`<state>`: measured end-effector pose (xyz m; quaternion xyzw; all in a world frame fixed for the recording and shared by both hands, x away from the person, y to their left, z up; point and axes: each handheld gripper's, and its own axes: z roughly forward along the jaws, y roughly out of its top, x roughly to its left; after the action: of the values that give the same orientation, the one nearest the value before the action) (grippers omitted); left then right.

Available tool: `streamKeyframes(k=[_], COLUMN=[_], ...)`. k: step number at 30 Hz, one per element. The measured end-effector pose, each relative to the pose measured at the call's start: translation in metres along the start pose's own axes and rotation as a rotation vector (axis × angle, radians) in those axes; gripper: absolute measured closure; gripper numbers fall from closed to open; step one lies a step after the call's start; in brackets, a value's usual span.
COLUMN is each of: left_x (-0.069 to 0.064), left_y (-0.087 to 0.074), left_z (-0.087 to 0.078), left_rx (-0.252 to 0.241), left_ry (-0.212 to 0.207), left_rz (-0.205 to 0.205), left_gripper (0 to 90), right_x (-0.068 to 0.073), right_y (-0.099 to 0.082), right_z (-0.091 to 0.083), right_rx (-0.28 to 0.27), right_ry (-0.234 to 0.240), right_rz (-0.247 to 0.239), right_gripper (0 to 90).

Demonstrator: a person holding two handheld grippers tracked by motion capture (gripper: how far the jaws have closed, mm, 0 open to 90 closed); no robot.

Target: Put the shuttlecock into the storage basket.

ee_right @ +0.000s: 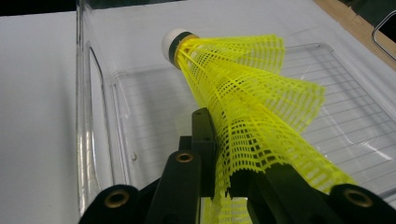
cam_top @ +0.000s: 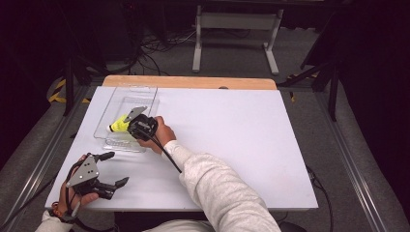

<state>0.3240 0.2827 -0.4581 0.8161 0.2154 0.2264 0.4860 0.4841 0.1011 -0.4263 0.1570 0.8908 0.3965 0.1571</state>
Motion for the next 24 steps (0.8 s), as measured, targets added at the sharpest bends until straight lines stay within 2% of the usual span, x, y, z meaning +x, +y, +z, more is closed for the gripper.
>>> streamKeyframes(k=[11,17,24], left_x=[0.000,0.000,-0.001], left_y=[0.000,0.000,0.000], left_z=[0.000,0.001,0.002], left_rx=[0.000,0.003,0.008], left_ry=[0.001,0.001,0.000], left_rz=[0.000,-0.001,0.000], left_gripper=[4.9,4.9,5.0], right_x=[0.002,0.007,0.008], right_y=[-0.004,-0.005,-0.006], right_z=[-0.003,-0.010,-0.021], right_rx=[0.002,-0.011,-0.034], right_ry=[0.001,-0.020,-0.039], right_rz=[0.007,-0.026,-0.033], right_gripper=[78.0,74.3,69.7])
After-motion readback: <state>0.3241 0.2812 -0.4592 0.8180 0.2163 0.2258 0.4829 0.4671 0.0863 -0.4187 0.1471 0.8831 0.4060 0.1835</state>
